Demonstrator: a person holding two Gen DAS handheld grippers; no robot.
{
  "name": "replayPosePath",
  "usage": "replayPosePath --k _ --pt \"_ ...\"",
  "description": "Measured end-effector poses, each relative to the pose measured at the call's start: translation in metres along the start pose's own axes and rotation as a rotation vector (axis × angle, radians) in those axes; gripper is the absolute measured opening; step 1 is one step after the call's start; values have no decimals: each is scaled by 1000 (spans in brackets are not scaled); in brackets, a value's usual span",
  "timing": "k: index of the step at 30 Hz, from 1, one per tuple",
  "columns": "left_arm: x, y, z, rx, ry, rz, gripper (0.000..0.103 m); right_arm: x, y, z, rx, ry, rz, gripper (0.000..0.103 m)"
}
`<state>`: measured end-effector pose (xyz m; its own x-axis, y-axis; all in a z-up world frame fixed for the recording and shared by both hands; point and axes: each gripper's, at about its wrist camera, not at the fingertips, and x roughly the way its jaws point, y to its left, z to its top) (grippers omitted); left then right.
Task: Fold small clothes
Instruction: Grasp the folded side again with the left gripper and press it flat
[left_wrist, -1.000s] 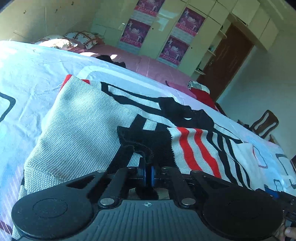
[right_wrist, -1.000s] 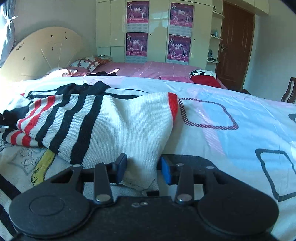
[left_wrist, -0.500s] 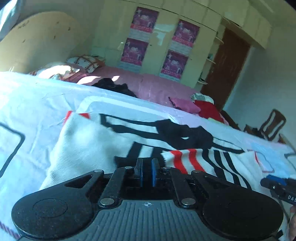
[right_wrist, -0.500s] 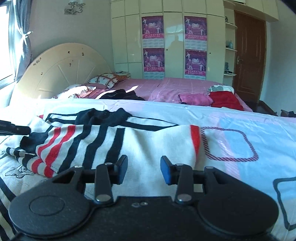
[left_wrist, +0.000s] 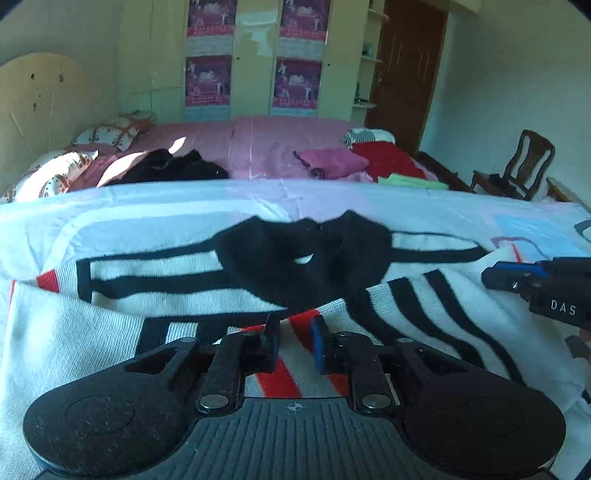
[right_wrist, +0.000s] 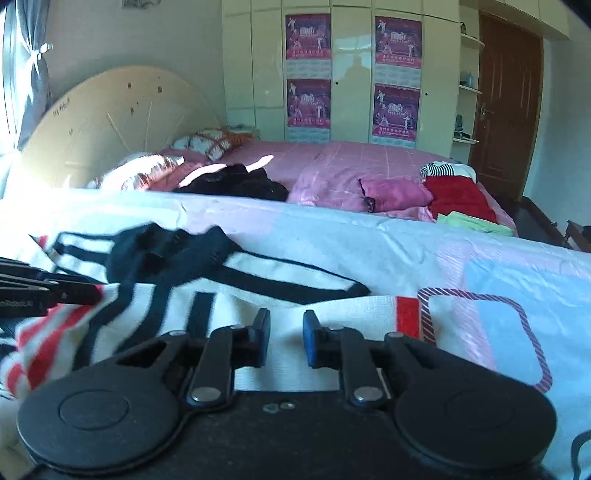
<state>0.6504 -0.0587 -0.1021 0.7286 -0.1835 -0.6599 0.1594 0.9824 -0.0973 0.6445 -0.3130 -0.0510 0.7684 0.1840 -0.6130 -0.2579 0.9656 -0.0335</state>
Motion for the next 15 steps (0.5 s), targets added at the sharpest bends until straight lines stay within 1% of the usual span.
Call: replayPosePath --k 1,2,3,4,6,8,10,11,12,15 --pt "-2 8 -4 -28 -16 -14 19 7 -9 -1 2 21 -46 12" --pt "-5 17 -7 -57 -18 -23 19 9 -24 -3 46 7 -34 12" --pt "-8 23 -10 -71 -19 -27 19 8 -37 -4 90 11 -54 9" --pt "-8 27 -12 -70 -23 -27 18 7 -44 -6 94 17 -95 10" --pt "-8 26 -14 -57 -26 -26 18 5 -51 -12 102 13 -85 10" --pt "-5 18 -10 -26 -18 7 18 0 -46 -13 73 15 -87 13" --pt "-8 9 -8 6 -12 35 18 -16 -41 -12 78 -21 -76 18" --pt "-11 5 -8 21 -11 50 18 -27 -38 -11 76 -54 -70 18" --pt "-16 1 -8 36 -17 65 18 -35 -34 -11 70 -68 -62 19" --pt "-32 -6 -11 82 -36 94 19 -51 -21 -16 32 -73 -44 20"
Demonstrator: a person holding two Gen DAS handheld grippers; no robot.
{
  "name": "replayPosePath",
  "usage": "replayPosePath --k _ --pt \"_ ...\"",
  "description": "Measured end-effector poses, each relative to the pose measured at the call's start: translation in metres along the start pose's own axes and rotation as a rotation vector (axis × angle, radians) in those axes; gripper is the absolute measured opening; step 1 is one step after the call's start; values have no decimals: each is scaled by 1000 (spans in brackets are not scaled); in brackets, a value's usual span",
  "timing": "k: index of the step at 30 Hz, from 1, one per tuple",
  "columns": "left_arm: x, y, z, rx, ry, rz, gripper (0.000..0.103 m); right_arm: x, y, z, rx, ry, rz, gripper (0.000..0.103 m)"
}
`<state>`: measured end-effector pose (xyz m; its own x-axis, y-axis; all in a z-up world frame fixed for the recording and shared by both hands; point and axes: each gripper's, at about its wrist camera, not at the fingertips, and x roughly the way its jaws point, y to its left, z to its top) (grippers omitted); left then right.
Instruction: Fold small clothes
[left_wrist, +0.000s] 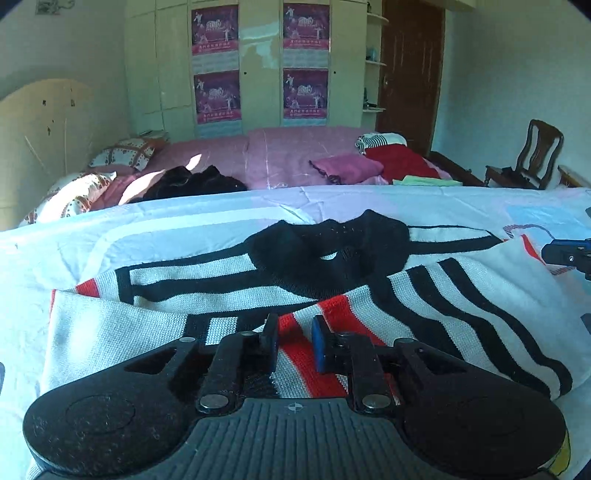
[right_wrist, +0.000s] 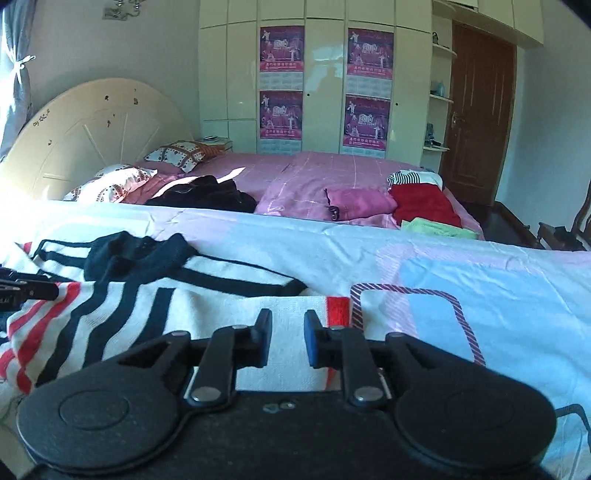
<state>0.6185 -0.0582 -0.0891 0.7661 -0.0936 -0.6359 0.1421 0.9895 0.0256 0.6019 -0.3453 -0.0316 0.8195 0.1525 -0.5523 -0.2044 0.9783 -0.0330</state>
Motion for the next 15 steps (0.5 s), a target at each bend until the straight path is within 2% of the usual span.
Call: replayPosePath --k 4,6,8,9,11,12,13,15 --pt "-5 3 -10 20 16 29 21 -1 16 -14 -18 52 20 22" --pt "-10 7 -18 19 7 45 35 8 23 -24 -37 135 14 27" --pt "-16 11 -21 32 12 99 62 3 30 -27 -64 117 -16 31" --pt "-22 13 -23 43 10 118 65 -2 31 -25 -56 114 -21 31" --pt "-23 19 -29 68 37 131 67 -15 33 -25 -35 62 -13 33" --pt "-24 25 -30 45 40 115 67 -12 34 -27 -39 85 -22 32" --pt "-25 31 -29 15 54 100 67 -5 36 -31 -49 145 -31 33" --pt "-27 42 -26 -29 83 102 67 -9 42 -32 -80 138 -55 33"
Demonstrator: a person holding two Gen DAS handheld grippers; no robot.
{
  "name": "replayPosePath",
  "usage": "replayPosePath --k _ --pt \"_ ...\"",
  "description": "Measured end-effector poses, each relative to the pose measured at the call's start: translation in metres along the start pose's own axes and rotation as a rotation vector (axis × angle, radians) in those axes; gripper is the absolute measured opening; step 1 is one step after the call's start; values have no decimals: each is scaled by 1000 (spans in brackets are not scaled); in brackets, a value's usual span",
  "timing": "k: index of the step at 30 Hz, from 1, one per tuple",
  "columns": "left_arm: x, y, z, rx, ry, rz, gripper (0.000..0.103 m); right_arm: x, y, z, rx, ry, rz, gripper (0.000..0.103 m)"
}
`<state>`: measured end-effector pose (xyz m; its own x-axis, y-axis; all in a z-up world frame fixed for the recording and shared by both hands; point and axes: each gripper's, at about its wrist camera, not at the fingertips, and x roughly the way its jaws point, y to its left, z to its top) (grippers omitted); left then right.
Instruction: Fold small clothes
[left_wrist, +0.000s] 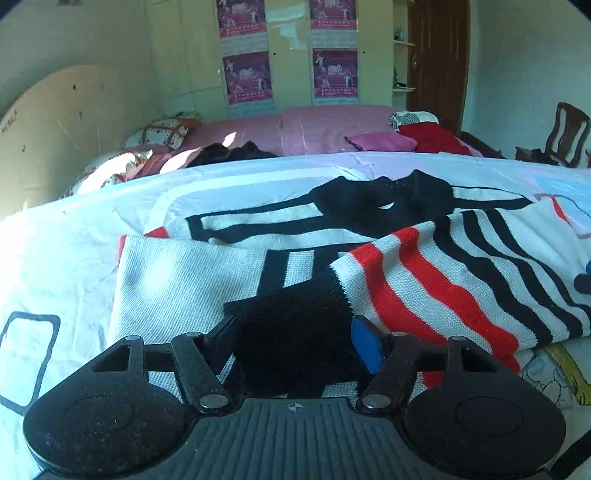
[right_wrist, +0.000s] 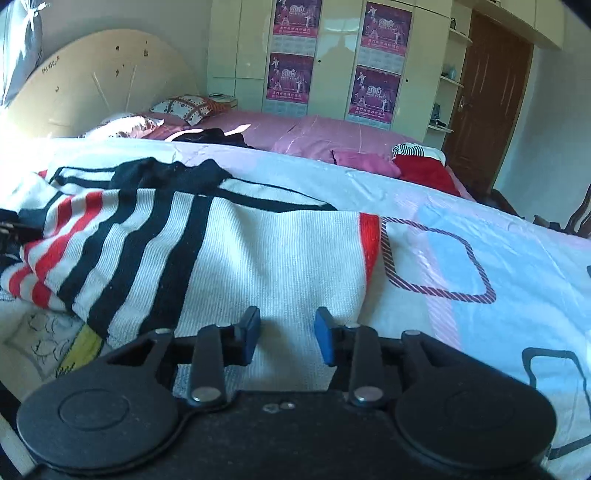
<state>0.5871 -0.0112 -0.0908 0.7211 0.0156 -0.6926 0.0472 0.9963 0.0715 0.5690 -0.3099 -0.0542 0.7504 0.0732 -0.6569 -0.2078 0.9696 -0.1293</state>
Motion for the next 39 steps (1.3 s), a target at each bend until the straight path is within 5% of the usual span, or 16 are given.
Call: replayPosePath --k 8,16,19,22,25,31,39 --pt "-64 35 -44 22 -71 -6 67 -69 -15 -27 76 -69 27 33" --pt "-163 102 -154 -108 18 -151 66 -162 -45 -127 379 49 170 36" --pt "-193 116 -195 -171 81 -243 42 -198 -40 -167 485 87 204 35" --pt "-214 130 -228 -255 102 -344 41 -221 -35 -199 622 111 271 35" --pt "-217 141 -249 -402 139 -517 41 -232 -27 -218 733 124 347 35" --pt "-198 129 -267 -500 175 -695 36 -238 -8 -229 796 125 404 35" --pt "-176 135 -279 -630 196 -809 24 -239 -4 -248 926 96 460 33"
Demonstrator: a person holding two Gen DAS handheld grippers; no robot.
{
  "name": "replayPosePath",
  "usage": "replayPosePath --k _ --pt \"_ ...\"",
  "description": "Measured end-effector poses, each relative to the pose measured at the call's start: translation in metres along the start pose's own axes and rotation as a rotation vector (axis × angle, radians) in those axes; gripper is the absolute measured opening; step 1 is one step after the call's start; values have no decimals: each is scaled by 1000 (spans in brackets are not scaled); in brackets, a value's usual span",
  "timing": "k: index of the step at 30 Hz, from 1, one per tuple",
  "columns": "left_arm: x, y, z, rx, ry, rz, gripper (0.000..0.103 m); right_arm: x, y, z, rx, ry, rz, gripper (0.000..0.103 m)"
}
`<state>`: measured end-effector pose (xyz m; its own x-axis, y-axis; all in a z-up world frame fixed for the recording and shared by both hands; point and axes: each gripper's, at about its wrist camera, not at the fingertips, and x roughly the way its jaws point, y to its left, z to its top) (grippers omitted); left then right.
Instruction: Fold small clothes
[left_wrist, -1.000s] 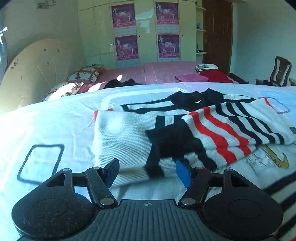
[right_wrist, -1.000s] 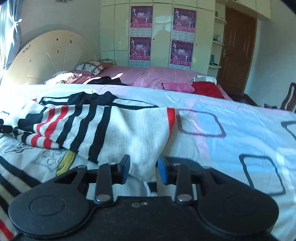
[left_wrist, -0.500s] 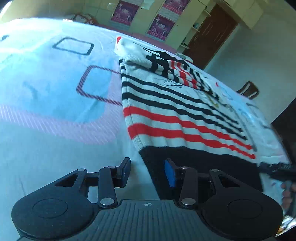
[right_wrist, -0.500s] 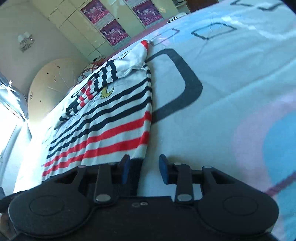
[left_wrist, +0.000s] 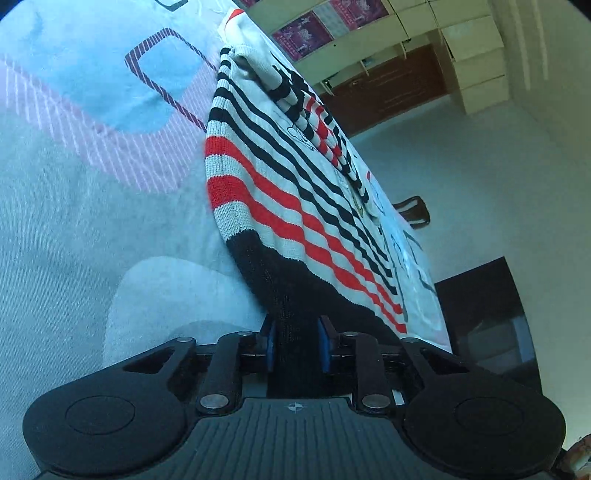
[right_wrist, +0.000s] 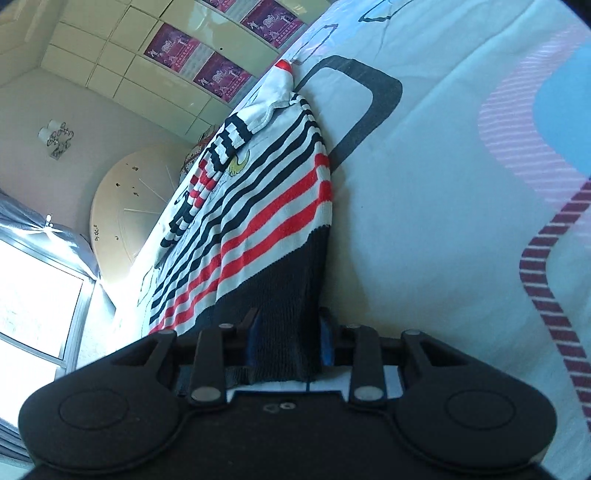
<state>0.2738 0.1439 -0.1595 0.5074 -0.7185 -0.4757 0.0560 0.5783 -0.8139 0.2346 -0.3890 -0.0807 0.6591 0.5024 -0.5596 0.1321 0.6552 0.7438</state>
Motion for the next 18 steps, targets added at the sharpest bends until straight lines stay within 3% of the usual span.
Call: replayPosePath --k 4,6,10,12,14,18 --pt "8 -4 7 -30 -3 -6 24 6 -8 2 44 -6 36 28" --pt "10 -10 8 1 2 14 24 10 -11 5 66 -6 53 28" --pt "2 -9 9 15 -21 -6 25 8 -7 8 34 8 68 30" --pt "2 -5 11 -28 -38 -62 29 8 -7 8 25 17 73 31" --pt "9 -6 17 -44 -60 -83 42 10 -8 7 36 18 67 30" --pt "29 -13 25 -58 -83 -115 43 11 -8 11 43 18 59 29"
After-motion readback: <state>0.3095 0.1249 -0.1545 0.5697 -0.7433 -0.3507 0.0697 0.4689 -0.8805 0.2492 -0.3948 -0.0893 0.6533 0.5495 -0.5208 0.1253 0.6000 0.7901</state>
